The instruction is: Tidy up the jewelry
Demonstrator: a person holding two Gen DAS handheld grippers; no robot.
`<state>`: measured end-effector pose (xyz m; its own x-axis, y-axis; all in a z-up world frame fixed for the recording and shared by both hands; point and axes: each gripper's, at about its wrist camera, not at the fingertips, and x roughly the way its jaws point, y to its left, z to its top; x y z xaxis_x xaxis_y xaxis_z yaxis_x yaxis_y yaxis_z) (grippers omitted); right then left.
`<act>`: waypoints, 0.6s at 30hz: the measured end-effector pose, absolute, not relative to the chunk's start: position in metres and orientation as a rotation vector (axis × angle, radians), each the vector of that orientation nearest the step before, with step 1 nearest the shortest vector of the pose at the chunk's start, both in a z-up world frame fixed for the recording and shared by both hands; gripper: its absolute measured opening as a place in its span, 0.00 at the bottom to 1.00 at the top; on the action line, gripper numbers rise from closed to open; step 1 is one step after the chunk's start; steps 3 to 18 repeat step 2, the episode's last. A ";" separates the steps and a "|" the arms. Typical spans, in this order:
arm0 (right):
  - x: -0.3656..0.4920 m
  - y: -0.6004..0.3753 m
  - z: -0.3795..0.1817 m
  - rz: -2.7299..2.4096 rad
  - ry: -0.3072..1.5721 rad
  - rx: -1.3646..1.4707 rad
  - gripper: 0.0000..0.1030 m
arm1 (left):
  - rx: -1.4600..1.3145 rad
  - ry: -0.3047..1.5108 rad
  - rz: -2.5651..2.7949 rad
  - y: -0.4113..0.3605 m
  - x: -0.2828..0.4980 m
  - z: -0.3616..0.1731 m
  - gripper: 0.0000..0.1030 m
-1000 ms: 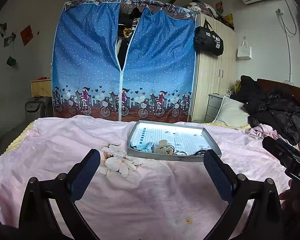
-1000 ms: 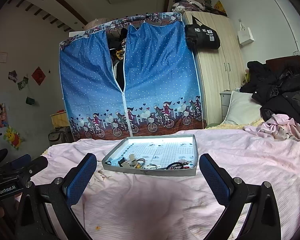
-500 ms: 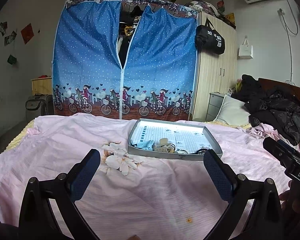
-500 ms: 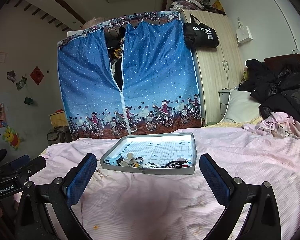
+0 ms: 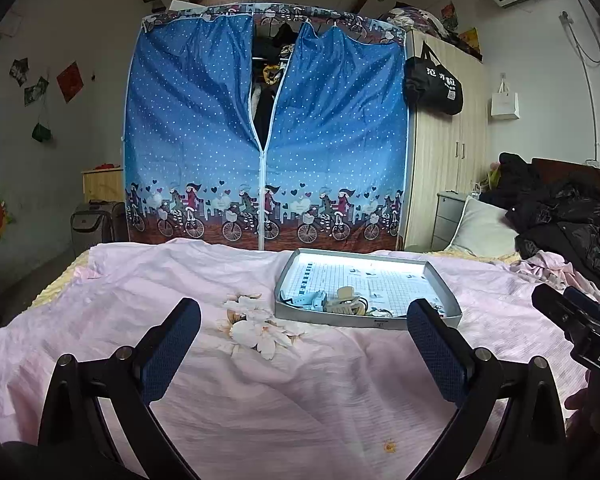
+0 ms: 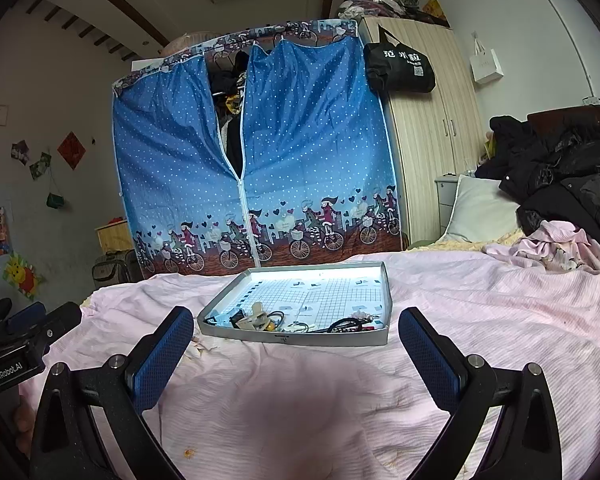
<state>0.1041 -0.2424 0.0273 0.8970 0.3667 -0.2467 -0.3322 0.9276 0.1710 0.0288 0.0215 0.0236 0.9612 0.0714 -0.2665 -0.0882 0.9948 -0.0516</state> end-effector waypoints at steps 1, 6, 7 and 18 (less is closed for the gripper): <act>0.104 -0.243 0.027 0.363 0.280 0.126 1.00 | -0.061 0.267 0.080 0.021 0.029 0.024 0.98; 0.104 -0.242 0.027 0.363 0.280 0.127 1.00 | -0.059 0.269 0.078 0.021 0.029 0.023 0.98; 0.104 -0.242 0.027 0.363 0.280 0.127 1.00 | -0.059 0.269 0.078 0.021 0.029 0.023 0.98; 0.104 -0.242 0.027 0.363 0.280 0.127 1.00 | -0.059 0.269 0.078 0.021 0.029 0.023 0.98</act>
